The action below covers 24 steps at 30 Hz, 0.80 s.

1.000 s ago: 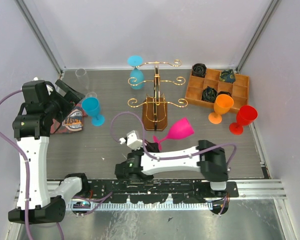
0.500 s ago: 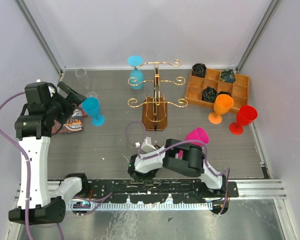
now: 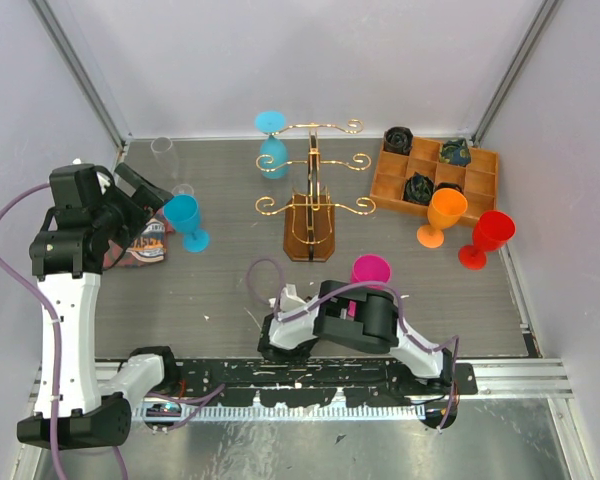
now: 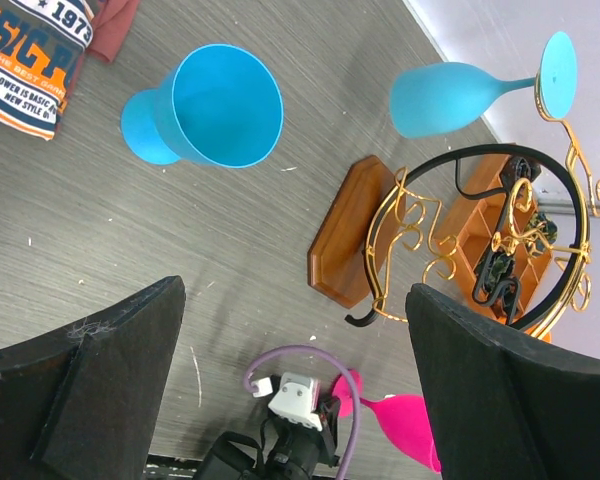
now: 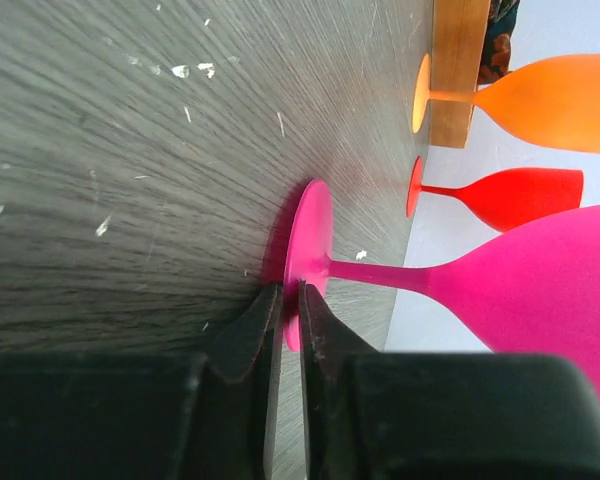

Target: Take the wine glass off the wine glass rack

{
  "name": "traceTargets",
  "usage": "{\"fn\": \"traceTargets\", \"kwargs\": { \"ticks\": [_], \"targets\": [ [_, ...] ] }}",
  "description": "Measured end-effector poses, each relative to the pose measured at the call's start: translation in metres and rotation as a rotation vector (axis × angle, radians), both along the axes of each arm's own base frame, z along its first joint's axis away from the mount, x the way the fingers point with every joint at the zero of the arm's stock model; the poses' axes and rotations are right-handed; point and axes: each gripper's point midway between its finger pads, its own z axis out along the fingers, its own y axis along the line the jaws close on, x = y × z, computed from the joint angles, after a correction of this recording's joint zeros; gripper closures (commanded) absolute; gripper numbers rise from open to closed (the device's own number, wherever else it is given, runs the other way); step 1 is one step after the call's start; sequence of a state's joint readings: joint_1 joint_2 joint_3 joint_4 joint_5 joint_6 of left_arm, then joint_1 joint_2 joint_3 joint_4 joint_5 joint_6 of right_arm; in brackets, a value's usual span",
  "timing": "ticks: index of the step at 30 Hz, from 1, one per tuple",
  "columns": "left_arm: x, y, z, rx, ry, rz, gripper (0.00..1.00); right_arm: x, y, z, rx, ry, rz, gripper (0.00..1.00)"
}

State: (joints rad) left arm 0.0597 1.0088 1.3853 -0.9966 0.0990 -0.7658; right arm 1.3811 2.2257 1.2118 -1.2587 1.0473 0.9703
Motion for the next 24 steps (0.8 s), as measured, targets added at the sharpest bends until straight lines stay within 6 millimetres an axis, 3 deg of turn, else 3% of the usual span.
{"fn": "traceTargets", "kwargs": {
  "ticks": [5,8,15,19,21,23,24],
  "targets": [
    [0.0,0.0,-0.001,0.001,0.003,0.0,0.01,-0.002,0.006,0.002,-0.038,0.038,0.044,0.66],
    [0.0,0.001,-0.001,0.007,0.003,-0.002,0.01,-0.003,0.021,0.005,-0.026,0.046,0.076,0.61],
    [0.001,0.004,-0.005,0.022,0.017,0.011,0.01,-0.014,0.067,0.011,0.13,0.056,0.135,0.54],
    [0.001,0.008,-0.006,0.044,0.021,0.021,0.01,-0.033,0.109,0.016,0.369,0.109,0.148,0.5],
    [0.0,0.011,-0.006,0.059,0.023,0.024,0.01,-0.048,0.141,0.03,0.557,0.176,0.166,0.48],
    [0.0,0.012,-0.004,0.074,0.019,0.024,0.01,-0.062,0.169,0.062,0.722,0.25,0.206,0.47],
    [0.0,0.013,-0.003,0.079,0.015,0.021,0.01,-0.071,0.188,0.087,0.829,0.297,0.239,0.47]
  ]
}}
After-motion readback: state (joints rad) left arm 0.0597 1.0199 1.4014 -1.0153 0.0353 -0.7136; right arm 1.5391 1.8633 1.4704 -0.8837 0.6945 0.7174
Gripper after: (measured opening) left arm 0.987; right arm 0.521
